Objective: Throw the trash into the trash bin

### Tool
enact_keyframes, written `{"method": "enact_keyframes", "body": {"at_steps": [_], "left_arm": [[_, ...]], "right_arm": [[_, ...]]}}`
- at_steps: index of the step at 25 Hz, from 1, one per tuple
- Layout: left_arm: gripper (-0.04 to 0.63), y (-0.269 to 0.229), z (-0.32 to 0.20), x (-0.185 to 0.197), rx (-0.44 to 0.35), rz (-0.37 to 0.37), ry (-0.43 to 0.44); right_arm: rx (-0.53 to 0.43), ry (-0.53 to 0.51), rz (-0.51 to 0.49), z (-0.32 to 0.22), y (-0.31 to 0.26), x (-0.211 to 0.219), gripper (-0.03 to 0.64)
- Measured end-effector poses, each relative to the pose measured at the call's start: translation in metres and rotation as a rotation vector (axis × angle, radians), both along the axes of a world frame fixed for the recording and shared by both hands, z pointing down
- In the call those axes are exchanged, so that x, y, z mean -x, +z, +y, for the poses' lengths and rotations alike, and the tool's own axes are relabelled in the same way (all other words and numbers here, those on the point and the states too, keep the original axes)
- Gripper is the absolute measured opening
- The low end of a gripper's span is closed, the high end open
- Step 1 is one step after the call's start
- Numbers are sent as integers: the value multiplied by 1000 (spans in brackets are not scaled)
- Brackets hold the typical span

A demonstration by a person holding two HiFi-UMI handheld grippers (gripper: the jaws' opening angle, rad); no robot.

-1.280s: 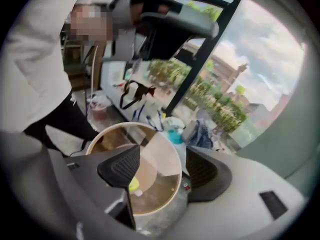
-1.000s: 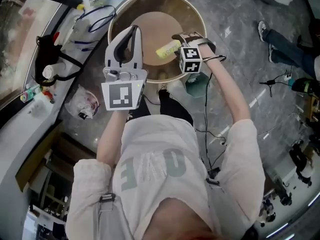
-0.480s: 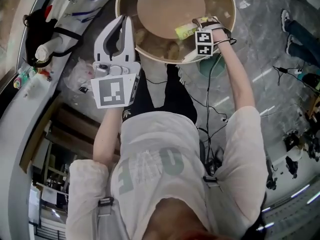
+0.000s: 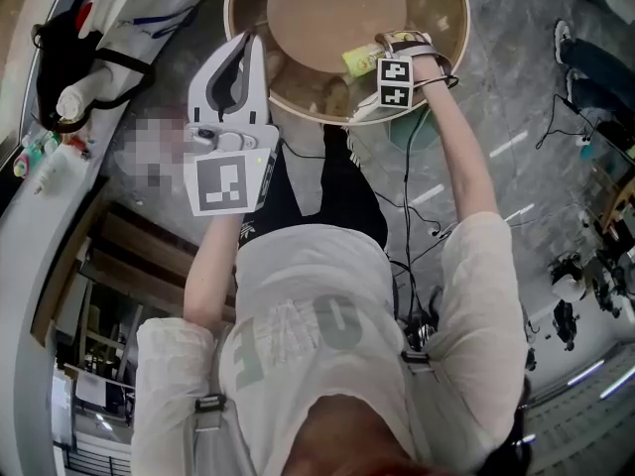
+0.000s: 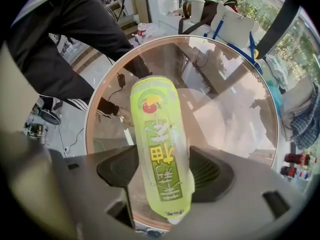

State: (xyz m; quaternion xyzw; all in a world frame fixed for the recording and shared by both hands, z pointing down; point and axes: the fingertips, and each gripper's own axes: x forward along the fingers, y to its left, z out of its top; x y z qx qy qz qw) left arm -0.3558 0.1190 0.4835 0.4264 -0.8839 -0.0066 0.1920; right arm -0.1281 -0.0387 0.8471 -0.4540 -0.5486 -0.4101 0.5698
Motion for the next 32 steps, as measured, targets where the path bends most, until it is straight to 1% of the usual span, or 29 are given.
{"method": "enact_keyframes", "body": {"at_steps": [1, 3, 7, 9, 10, 11, 12, 14, 16, 18, 20, 22, 24, 28, 32], "left_arm": [[12, -1, 0, -1, -7, 1, -2], [12, 5, 4, -6, 13, 14, 7], [12, 17, 12, -7, 18, 12, 16], [12, 21, 15, -10, 25, 22, 10], [12, 20, 14, -11, 23, 21, 9], [12, 16, 13, -11, 18, 15, 10], [12, 11, 12, -11, 12, 4, 14], [12, -2, 12, -10, 5, -23, 21], [12, -19, 13, -9, -9, -48, 13], [12, -37, 15, -10, -18, -77, 7], [12, -59, 14, -13, -35, -107, 1], [11, -81, 10, -15, -63, -141, -1], [12, -101, 4, -18, -90, -173, 5], [12, -141, -12, -32, -145, -222, 31], [12, -206, -43, -43, -232, -358, 93]], "right_arm": [[-10, -4, -21, 0, 5, 2, 304], [-37, -19, -55, 0, 14, 4, 304], [-56, -19, -23, 0, 18, 7, 302], [-53, -18, -22, 0, 19, 8, 301], [-51, -1, -24, 0, 20, 8, 299], [-46, 39, -26, 0, 18, 8, 296], [-33, 107, -32, 1, 15, 9, 296], [13, 286, -70, 6, -1, 18, 296], [71, 446, -153, 13, -29, 33, 296], [137, 555, -259, 20, -68, 51, 296], [191, 603, -364, 26, -111, 67, 296], [226, 617, -469, 28, -156, 84, 296], [269, 654, -571, 30, -203, 101, 296], [427, 802, -765, 35, -315, 124, 296], [577, 939, -1015, 18, -437, 142, 296]]}}
